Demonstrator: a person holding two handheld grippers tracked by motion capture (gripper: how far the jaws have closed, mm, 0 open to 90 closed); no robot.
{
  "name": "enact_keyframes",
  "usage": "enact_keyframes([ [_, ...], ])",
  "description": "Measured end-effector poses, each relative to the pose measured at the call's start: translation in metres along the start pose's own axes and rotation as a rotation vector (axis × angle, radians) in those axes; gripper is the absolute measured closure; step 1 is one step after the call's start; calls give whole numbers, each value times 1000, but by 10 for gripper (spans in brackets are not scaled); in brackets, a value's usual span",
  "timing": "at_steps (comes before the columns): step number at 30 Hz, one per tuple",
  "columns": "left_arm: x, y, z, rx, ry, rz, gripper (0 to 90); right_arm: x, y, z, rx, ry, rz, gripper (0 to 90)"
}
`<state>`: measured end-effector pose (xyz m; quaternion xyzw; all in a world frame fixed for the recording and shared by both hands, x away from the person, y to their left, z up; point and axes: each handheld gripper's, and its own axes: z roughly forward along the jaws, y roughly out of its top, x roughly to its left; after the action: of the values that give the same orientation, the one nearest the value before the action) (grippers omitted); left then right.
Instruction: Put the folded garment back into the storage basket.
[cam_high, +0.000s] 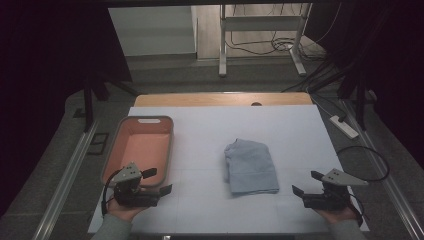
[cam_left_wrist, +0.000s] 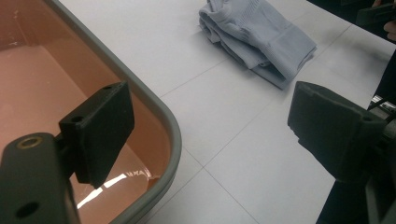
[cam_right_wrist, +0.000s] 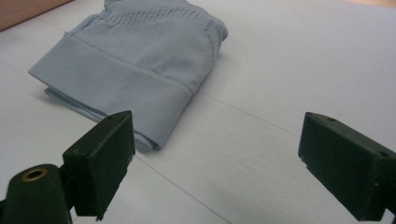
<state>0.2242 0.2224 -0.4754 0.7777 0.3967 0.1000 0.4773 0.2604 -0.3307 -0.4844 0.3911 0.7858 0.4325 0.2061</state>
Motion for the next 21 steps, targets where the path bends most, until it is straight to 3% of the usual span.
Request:
enact_keyframes([
  [21,-1,0,-1,-7,6,5,146,1,-1,3,10,25,1,133],
])
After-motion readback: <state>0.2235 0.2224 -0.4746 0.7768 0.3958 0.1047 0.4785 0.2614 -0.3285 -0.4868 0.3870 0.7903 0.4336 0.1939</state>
